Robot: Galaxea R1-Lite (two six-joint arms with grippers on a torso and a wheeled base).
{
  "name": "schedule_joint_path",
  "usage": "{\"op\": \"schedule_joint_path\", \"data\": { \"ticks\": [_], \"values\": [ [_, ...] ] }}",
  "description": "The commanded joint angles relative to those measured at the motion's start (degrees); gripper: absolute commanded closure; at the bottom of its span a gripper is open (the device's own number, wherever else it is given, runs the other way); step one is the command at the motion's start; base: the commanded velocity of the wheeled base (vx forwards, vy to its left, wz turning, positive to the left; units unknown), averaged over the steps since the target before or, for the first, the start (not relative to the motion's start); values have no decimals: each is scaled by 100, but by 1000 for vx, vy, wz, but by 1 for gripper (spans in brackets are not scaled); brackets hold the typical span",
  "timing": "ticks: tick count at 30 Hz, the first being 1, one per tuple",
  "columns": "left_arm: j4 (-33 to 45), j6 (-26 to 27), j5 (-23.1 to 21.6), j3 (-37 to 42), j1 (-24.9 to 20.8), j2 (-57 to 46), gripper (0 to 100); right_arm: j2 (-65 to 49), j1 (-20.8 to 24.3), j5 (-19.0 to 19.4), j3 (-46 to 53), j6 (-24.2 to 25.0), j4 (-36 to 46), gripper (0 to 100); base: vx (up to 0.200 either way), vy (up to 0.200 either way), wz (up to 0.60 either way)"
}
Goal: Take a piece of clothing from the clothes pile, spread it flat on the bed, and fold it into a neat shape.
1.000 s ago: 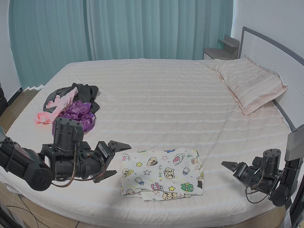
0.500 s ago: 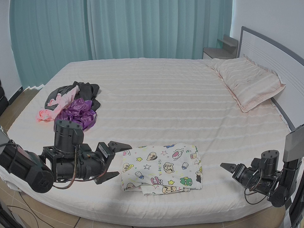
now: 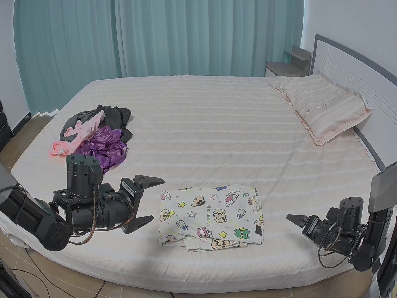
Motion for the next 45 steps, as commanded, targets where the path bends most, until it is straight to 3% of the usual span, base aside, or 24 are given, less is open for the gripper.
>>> {"op": "schedule_joint_path", "data": {
  "ticks": [1, 7, 15, 24, 39, 40, 45],
  "values": [
    [2, 1, -10, 4, 39, 101, 0, 57, 11, 10, 92, 0, -76, 0, 0, 200, 0],
    [-7, 10, -72, -49, 162, 259, 0, 154, 2, 10, 40, 0, -76, 0, 0, 200, 0],
    [-253, 54, -793, 101, 557, 391, 0, 417, 20, 19, -215, 9, -76, 0, 0, 25, 0],
    [-948, 28, -793, 391, 522, 593, 0, 1068, 380, -175, -628, -18, -76, 0, 0, 0, 0],
    [-956, 36, -810, 373, 522, 664, 0, 1692, 380, -148, -954, -264, -76, 0, 0, 0, 0],
    [-956, 36, -810, 373, 522, 664, 0, 1683, 380, -148, -954, -264, -76, 100, 0, 0, 0],
    [-956, 36, -810, 373, 522, 672, 0, 1657, 354, -157, -918, -264, -76, 100, 0, 0, 0]
  ]
}}
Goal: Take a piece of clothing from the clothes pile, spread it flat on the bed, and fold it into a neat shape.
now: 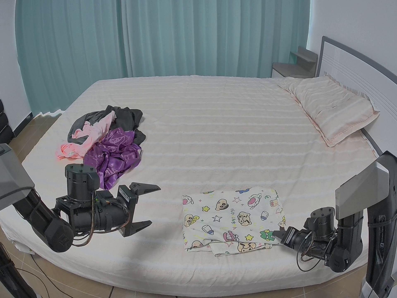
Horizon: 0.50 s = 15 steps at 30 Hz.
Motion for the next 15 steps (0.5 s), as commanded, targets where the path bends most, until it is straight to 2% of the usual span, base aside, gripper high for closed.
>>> {"op": "schedule_joint_path", "data": {
  "ticks": [1, 9, 15],
  "values": [
    [-1, -1, 2, 9, 2, 21, 0, 19, -22, -14, 59, 2, -76, 100, 0, 0, 0],
    [-1, -1, 2, 9, 2, 39, 0, -456, -66, 48, 446, 37, -76, 100, 0, 0, 0],
    [-1, -1, 2, 0, 2, 57, 0, -684, -233, 241, 666, -7, -76, 100, 0, 0, 0]
  ]
}}
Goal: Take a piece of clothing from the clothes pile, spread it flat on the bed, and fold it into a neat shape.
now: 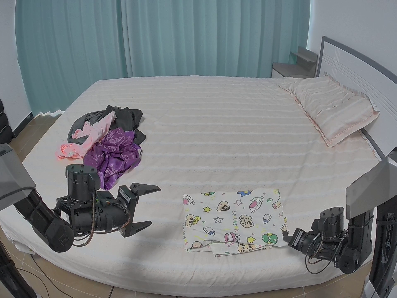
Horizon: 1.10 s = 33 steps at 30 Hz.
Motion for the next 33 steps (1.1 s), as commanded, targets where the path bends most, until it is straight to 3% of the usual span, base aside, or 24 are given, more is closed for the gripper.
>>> {"op": "schedule_joint_path", "data": {
  "ticks": [1, 8, 9, 16, 20, 27, 33],
  "values": [
    [-1, -1, -3, 0, -1, 21, 0, -240, -122, 39, 110, -13, -76, 100, 0, 0, 0],
    [-1, -1, -3, -17, -1, 30, 0, -170, -149, 109, 118, -22, -76, 100, 0, 0, 0],
    [8, -1, -3, -17, -1, 30, 0, -161, -140, 153, 127, -48, -76, 0, 0, 0, 0],
    [8, -28, -3, 18, -27, 21, 0, -583, -245, 92, 39, -83, -76, 0, 0, 0, 0],
    [8, -28, -12, 18, -45, 21, 0, -733, -412, 100, -716, -461, 162, 0, 0, 0, 0],
    [-1, -28, -3, 26, -62, 21, 0, -328, -720, 162, -3098, -698, 2332, 0, 0, 0, 0],
    [-1, -37, -3, 26, -62, 21, 0, 428, -746, 171, -4171, -804, 2833, 0, 0, 0, 0]
  ]
}}
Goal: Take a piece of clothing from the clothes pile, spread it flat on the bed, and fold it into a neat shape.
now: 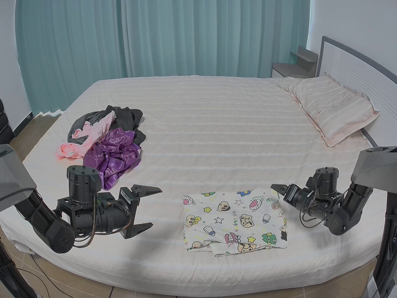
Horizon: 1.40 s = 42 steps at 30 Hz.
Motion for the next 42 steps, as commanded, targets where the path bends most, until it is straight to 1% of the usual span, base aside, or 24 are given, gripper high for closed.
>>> {"op": "schedule_joint_path", "data": {
  "ticks": [1, 5, 17, 18, 22, 31, 42],
  "values": [
    [-4, -6, 3, 5, -10, 4, 0, 844, -143, 17, -1322, -166, 743, 0, 0, 0, 0],
    [-4, -6, 3, 5, -10, 4, 0, 1187, -134, 61, -1762, -298, 875, 0, 0, 0, 0],
    [-4, -15, 3, 5, -10, 13, 0, 1354, -20, 122, -1902, -316, 875, 0, 0, 0, 0],
    [-4, -15, 3, 5, -10, 13, 0, 1380, -20, 131, -1911, -316, 875, 100, 0, 0, 0],
    [-4, -15, 3, 5, -10, 13, 0, 1389, -29, 131, -1937, -298, 822, 100, 0, 0, 0],
    [-4, -15, 3, 5, -10, 31, 0, 1336, -196, 78, -1981, -263, 813, 100, 0, 0, 0],
    [-4, -15, 3, 5, -10, 48, 0, 1327, -389, -54, -2148, -263, 875, 100, 0, 0, 0]
  ]
}}
